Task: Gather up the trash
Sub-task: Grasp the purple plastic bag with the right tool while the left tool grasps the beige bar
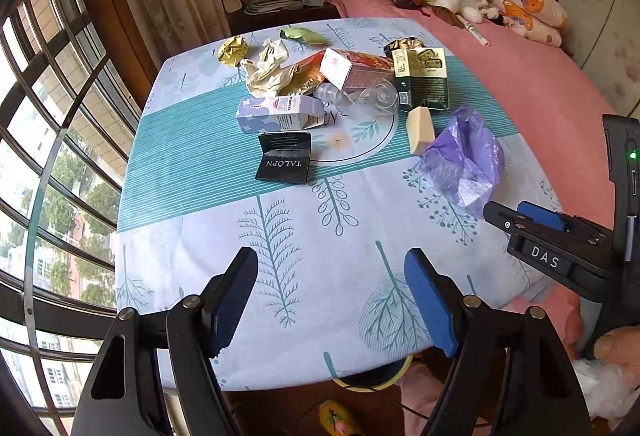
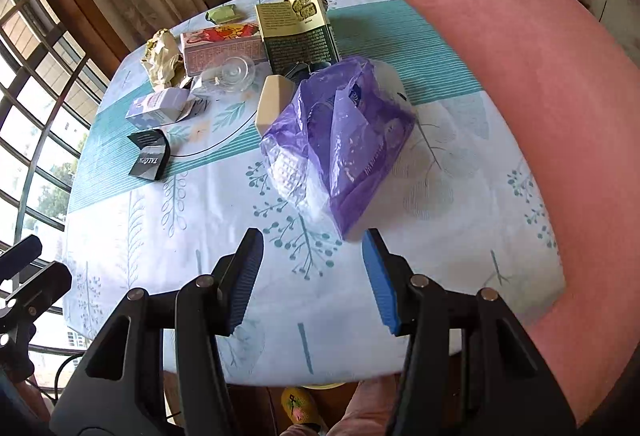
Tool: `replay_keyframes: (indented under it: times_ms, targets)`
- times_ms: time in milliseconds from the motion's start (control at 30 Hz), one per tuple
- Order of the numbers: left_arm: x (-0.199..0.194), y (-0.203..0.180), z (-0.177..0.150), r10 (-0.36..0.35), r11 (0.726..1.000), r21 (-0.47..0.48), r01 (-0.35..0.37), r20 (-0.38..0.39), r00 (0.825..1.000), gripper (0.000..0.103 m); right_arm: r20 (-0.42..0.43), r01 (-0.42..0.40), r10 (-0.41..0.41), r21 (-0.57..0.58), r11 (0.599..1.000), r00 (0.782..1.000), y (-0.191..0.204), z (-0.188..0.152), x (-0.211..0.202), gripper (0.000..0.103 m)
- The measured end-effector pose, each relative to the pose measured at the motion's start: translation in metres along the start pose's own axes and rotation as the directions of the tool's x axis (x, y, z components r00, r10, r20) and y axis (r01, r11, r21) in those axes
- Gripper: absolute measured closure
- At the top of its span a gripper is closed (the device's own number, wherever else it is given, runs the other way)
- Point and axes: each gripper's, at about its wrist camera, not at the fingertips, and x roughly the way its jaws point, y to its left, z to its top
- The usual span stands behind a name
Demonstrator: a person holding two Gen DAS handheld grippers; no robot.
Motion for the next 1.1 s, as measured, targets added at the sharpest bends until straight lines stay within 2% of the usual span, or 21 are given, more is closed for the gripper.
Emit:
replay_keyframes:
  times_ms: [100, 267, 300, 433, 533, 567, 633, 767, 867, 1100]
  targets:
    - [0.028, -0.012, 0.020, 0.033, 0.999, -0.035, -0.035, -0.047, 0.998, 0.030, -0.039, -0.007, 0.005, -0.041, 0.999, 0.999, -0.005, 0.021, 0.035, 0.055]
    - [0.064, -0.037, 0.051, 0.032, 0.996, -0.076, -0.038, -0.087, 0.996, 0.030, -0.081, -0.036, 0.023, -0.158, 0.987, 0.996, -0.007, 0.039, 0.075, 0.055]
    - [0.068, -0.042, 0.056, 0.034, 0.996, -0.081, -0.041, -0.086, 0.996, 0.030, -0.072, -0.044, 0.032, -0.180, 0.983, 0.997, -0.008, 0.040, 0.078, 0.058]
    - [0.084, -0.062, 0.074, 0.045, 0.995, -0.084, -0.053, -0.098, 0.994, 0.030, -0.081, -0.114, 0.097, -0.251, 0.961, 0.992, -0.014, 0.046, 0.080, 0.084]
    - [0.095, -0.073, 0.083, 0.040, 0.994, -0.096, -0.051, -0.115, 0.993, 0.030, -0.122, -0.185, 0.157, -0.266, 0.946, 0.980, -0.025, 0.051, 0.079, 0.098]
    - [0.098, -0.076, 0.084, 0.037, 0.994, -0.102, -0.049, -0.118, 0.992, 0.030, -0.136, -0.206, 0.175, -0.263, 0.943, 0.975, -0.030, 0.052, 0.078, 0.100]
    - [0.103, -0.083, 0.089, 0.030, 0.993, -0.107, -0.043, -0.122, 0.992, 0.030, -0.152, -0.249, 0.216, -0.256, 0.934, 0.965, -0.041, 0.058, 0.073, 0.101]
    - [0.112, -0.095, 0.098, 0.017, 0.994, -0.109, -0.032, -0.129, 0.992, 0.030, -0.130, -0.281, 0.255, -0.260, 0.924, 0.958, -0.062, 0.068, 0.055, 0.102]
    - [0.121, -0.102, 0.104, 0.007, 0.993, -0.116, -0.023, -0.139, 0.990, 0.030, -0.110, -0.266, 0.245, -0.260, 0.928, 0.963, -0.078, 0.075, 0.046, 0.102]
    - [0.146, -0.108, 0.116, -0.015, 0.989, -0.149, -0.011, -0.173, 0.985, 0.030, -0.104, -0.253, 0.236, -0.211, 0.944, 0.966, -0.106, 0.092, 0.057, 0.102]
